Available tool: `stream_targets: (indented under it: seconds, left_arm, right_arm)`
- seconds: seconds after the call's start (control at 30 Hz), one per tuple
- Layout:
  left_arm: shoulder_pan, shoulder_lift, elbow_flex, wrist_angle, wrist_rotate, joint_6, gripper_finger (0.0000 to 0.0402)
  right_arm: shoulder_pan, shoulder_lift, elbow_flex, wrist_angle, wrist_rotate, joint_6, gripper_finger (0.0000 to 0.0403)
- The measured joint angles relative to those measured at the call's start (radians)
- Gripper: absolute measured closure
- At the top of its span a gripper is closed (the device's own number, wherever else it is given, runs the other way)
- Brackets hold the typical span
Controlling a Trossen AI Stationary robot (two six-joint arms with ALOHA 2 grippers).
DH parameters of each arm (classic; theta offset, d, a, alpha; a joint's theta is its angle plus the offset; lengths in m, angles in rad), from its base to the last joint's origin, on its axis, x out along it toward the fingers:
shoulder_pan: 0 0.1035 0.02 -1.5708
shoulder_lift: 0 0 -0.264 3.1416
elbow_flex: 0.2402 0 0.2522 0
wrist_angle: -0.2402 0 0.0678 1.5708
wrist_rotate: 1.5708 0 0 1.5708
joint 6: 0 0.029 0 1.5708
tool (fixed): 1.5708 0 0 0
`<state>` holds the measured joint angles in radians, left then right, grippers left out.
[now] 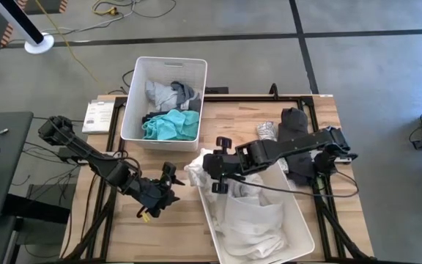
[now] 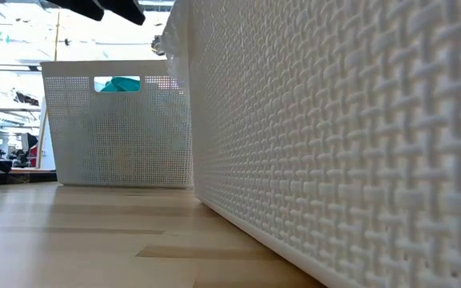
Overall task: Sort clothes
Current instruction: Put the white dress into the bottom white laundry bin
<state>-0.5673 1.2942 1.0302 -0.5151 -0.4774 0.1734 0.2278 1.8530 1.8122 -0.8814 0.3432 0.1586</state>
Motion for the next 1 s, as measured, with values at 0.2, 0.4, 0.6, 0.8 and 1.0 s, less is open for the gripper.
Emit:
stream_targets:
  seconds: [0.2, 0.4, 0.6, 0.8, 1.0]
  left_arm:
    - [-0.002, 0.000, 0.000, 0.000, 0.000, 0.001, 0.0150]
    - [-0.002, 0.000, 0.000, -0.001, 0.000, -0.004, 0.0150]
    - [-0.002, 0.000, 0.000, -0.002, 0.000, -0.010, 0.0150]
    - [-0.002, 0.000, 0.000, -0.002, 0.000, -0.011, 0.0150]
    - [-0.002, 0.000, 0.000, -0.015, 0.001, -0.029, 0.0150]
  right_arm:
    - [0.022, -0.003, 0.000, 0.006, 0.011, -0.059, 0.0380]
    - [0.045, -0.006, 0.001, 0.002, 0.054, -0.073, 0.0391]
    - [0.071, -0.006, 0.062, -0.037, 0.067, -0.088, 0.0398]
    - [0.102, -0.006, 0.158, -0.116, 0.110, -0.103, 0.0399]
    - [0.155, -0.007, 0.265, -0.318, 0.092, -0.004, 0.0400]
